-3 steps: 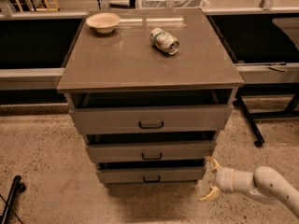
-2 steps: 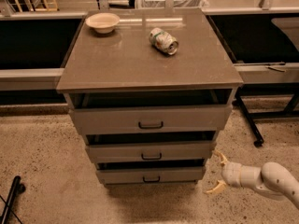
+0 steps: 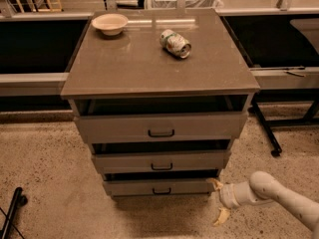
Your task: Open bottom drawer
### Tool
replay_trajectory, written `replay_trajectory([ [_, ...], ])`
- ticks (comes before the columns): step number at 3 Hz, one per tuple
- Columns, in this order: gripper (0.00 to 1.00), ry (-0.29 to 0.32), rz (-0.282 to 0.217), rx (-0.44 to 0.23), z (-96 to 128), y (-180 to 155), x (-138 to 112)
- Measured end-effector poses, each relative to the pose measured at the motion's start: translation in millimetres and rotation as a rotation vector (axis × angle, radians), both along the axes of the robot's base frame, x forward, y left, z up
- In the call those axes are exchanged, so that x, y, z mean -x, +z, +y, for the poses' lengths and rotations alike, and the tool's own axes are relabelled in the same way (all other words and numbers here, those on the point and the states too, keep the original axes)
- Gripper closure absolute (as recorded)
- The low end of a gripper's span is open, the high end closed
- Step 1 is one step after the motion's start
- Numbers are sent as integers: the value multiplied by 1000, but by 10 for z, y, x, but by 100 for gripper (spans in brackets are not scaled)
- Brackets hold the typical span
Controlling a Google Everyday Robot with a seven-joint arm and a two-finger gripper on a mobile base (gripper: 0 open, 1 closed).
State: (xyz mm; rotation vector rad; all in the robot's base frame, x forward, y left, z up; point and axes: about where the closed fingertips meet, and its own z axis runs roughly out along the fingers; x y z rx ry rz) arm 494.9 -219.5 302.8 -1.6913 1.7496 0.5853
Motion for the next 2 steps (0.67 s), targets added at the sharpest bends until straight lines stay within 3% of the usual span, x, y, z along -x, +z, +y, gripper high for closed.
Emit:
replay_trajectory([
  [1, 0, 118, 1, 90, 116, -445, 136],
  [2, 0, 158, -24, 118, 259, -658, 80],
])
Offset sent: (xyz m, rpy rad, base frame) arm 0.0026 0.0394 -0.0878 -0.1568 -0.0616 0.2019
